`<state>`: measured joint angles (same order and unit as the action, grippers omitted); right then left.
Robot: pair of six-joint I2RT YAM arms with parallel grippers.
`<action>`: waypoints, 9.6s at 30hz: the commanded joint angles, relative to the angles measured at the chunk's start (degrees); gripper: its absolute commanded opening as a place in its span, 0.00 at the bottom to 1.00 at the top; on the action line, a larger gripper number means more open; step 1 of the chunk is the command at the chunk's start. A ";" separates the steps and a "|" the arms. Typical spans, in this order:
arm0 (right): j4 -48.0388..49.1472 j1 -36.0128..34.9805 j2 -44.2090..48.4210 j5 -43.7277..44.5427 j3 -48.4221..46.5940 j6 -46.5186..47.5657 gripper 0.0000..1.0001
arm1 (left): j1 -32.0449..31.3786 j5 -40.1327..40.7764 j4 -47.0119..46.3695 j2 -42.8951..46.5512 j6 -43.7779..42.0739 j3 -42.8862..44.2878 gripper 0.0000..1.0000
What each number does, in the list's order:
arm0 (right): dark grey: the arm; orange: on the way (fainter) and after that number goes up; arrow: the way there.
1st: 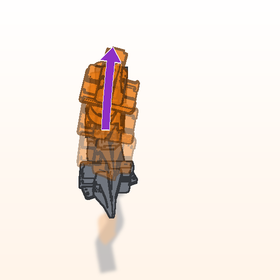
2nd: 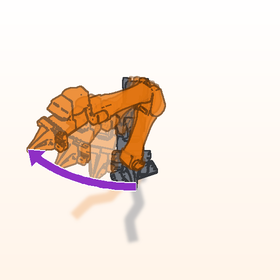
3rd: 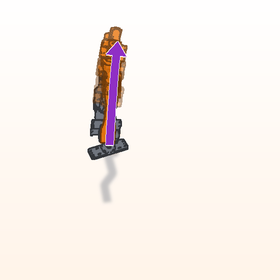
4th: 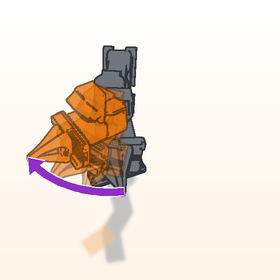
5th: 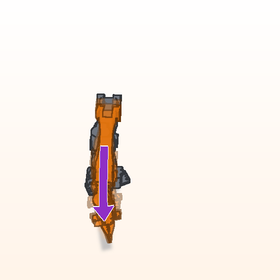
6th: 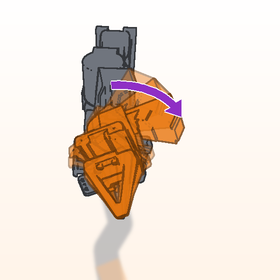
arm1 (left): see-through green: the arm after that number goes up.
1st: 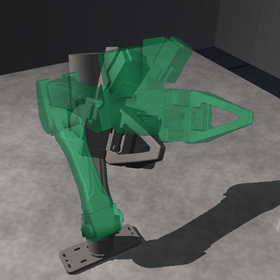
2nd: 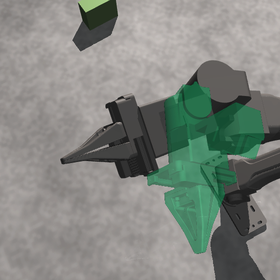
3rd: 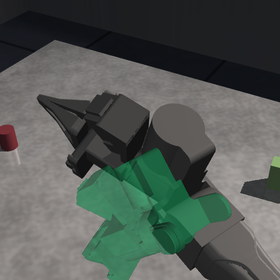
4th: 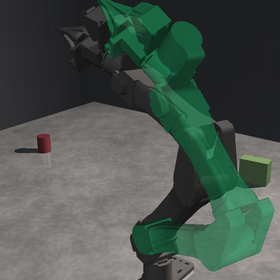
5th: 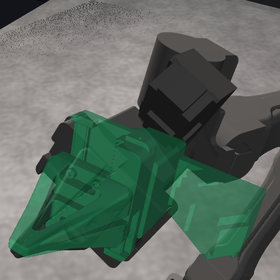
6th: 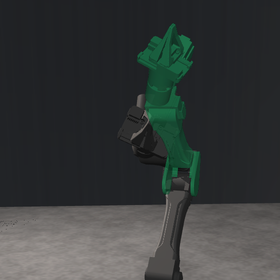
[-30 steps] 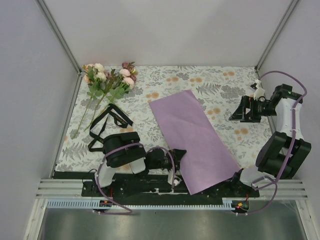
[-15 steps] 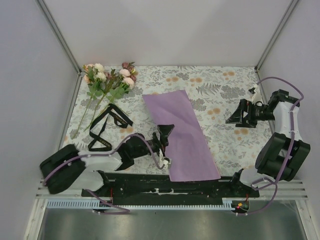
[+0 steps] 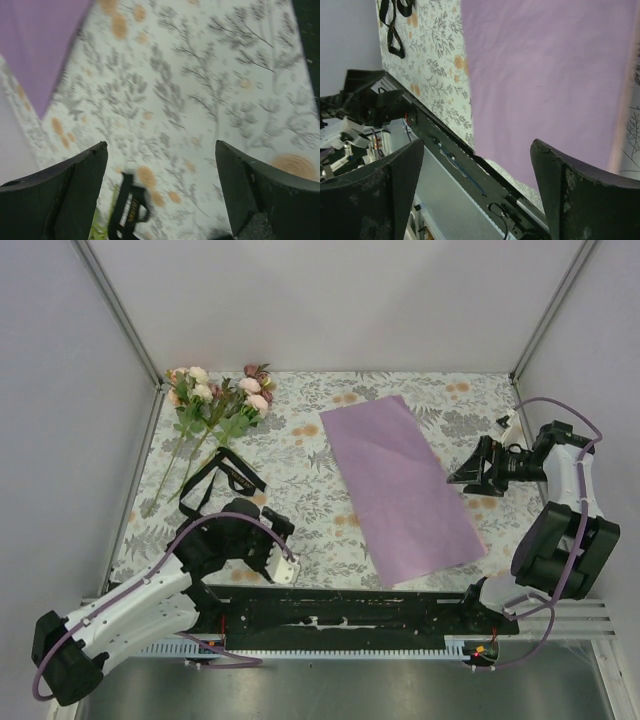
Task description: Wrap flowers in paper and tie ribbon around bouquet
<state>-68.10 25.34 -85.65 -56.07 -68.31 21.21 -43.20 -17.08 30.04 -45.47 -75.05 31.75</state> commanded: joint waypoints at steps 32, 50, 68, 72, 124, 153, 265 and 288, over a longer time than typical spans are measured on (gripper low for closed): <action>0.26 -1.17 -47.59 34.46 -45.24 6.91 0.93 | 12.34 -4.98 -5.43 -41.89 80.14 38.48 0.98; -9.70 -15.49 -42.07 5.56 -25.94 1.40 0.79 | 18.95 -13.94 -13.33 -44.44 81.38 32.16 0.98; 27.56 -20.68 -17.20 -2.81 6.87 -21.12 0.53 | -15.58 14.95 -45.21 -9.55 20.05 -12.04 0.62; 32.40 -22.35 -19.01 -3.26 8.64 -24.81 0.43 | -25.22 24.25 -64.75 -16.70 16.34 -18.37 0.62; 28.37 -29.56 -25.36 13.89 5.91 -29.30 0.40 | -28.87 27.28 -108.26 -60.34 8.51 -14.70 0.45; 27.75 -29.91 -25.89 10.83 5.04 -28.69 0.39 | -26.85 28.95 -110.65 -68.61 2.27 -5.74 0.19; 28.65 -50.76 -34.79 10.55 -40.34 -23.07 0.98 | 47.33 -22.03 -1.92 -24.66 75.15 18.87 0.94; 5.34 0.14 -11.03 27.68 -12.37 -3.73 0.85 | 31.16 -17.55 -9.55 -71.05 78.64 57.80 0.83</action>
<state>-60.64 24.53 -98.15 -31.53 -80.51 12.10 -11.42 -35.57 24.03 -111.11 -1.32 83.46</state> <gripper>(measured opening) 0.861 0.824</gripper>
